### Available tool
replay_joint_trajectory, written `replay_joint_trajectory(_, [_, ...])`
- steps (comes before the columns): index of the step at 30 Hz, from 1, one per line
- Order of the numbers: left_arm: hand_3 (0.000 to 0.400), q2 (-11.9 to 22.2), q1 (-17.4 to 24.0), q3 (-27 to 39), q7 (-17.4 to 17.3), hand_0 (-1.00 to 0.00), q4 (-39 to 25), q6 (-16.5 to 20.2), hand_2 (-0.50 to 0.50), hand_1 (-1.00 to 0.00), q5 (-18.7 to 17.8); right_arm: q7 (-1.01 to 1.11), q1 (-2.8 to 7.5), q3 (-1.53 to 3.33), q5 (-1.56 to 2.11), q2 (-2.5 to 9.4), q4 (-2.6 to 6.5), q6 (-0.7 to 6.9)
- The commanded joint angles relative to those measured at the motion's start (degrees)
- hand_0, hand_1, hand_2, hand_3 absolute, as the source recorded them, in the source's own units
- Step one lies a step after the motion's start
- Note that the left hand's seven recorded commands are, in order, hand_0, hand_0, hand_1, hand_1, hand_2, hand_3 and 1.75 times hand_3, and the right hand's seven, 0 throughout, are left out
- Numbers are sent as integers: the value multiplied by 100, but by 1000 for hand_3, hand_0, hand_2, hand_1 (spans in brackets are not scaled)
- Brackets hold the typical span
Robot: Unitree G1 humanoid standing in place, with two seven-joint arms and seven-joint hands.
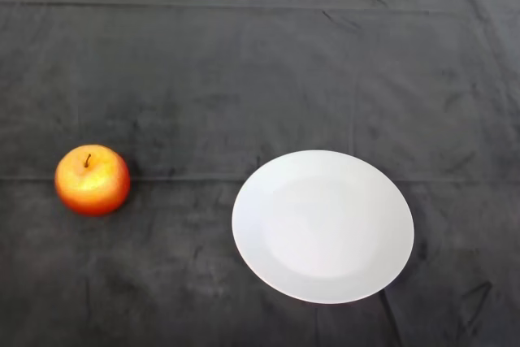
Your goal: Move the apple to the plate
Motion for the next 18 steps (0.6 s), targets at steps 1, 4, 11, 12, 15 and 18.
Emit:
replay_joint_trajectory(1, [0, -61, 260, -146, -117, 0, -367, 134, 0, 0, -58, 26, -66, -49, 72, -144, -5, 3])
replay_joint_trajectory(4, [0, -179, 340, -282, -258, 0, -553, 260, 0, 0, -52, 23, -63, -49, 72, -141, -13, 2])
replay_joint_trajectory(11, [0, -373, 479, -614, -631, 0, -794, 526, 0, 0, 1, 15, -56, -50, 74, -133, -31, 1])
replay_joint_trajectory(12, [0, -381, 495, -658, -696, 0, -822, 577, 0, 0, 5, 14, -55, -50, 74, -131, -34, 1])
replay_joint_trajectory(15, [0, -382, 536, -772, -882, 0, -911, 738, 0, 0, 8, 11, -52, -50, 75, -128, -41, 1])
replay_joint_trajectory(18, [0, -397, 584, -881, -1037, 0, -991, 869, 0, 0, 23, 7, -49, -50, 76, -125, -48, 1])
